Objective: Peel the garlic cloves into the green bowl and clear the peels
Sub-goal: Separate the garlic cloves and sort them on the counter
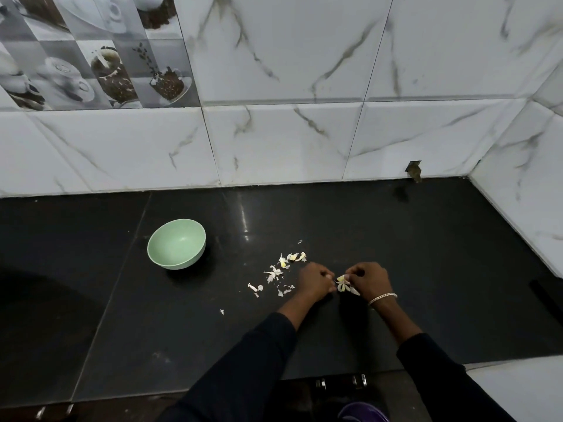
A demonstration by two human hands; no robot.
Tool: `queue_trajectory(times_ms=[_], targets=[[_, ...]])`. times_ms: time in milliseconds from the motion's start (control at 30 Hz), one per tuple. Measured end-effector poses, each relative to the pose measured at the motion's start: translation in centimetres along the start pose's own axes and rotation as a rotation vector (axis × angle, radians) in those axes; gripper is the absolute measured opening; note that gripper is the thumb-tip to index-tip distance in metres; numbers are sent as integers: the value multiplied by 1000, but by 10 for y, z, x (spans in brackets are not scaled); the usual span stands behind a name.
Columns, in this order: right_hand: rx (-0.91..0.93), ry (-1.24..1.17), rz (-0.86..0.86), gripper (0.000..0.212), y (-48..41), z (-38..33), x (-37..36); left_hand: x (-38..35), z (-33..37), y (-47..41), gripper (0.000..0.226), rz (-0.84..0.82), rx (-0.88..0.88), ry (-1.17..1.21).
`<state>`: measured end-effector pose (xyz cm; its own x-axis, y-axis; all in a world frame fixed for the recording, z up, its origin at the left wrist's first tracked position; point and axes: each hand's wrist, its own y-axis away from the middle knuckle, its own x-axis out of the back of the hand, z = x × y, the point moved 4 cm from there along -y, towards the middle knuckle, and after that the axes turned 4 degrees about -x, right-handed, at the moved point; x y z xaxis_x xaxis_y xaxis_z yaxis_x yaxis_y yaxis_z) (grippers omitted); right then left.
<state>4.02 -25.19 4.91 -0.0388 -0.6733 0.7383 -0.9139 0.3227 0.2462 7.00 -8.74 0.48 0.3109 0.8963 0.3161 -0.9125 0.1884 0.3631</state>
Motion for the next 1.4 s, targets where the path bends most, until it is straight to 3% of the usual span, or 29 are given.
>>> queue_trajectory(times_ms=[233, 367, 567, 800, 933, 1100, 1200, 1400], targets=[[-58, -23, 26, 23, -8, 20, 14, -33, 21, 1, 9, 5, 27, -54], [-102, -138, 41, 32, -8, 29, 20, -31, 27, 6, 16, 38, 27, -36], [-20, -203, 155, 9, 2, 11, 25, 8, 15, 12, 26, 104, -19, 92], [187, -91, -107, 18, 9, -50, -53, 93, -19, 37, 13, 396, -99, -286], [326, 24, -236, 9, 12, -95, -96, 130, -41, 46, 16, 487, -91, -396], [368, 190, -333, 18, 4, -132, -129, 152, -57, 50, 13, 538, -9, -397], [371, 317, -380, 14, 0, -140, -136, 159, -62, 51, 12, 564, 55, -351], [360, 441, -376, 14, -8, -153, -143, 170, -81, 43, 22, 557, 181, -53]])
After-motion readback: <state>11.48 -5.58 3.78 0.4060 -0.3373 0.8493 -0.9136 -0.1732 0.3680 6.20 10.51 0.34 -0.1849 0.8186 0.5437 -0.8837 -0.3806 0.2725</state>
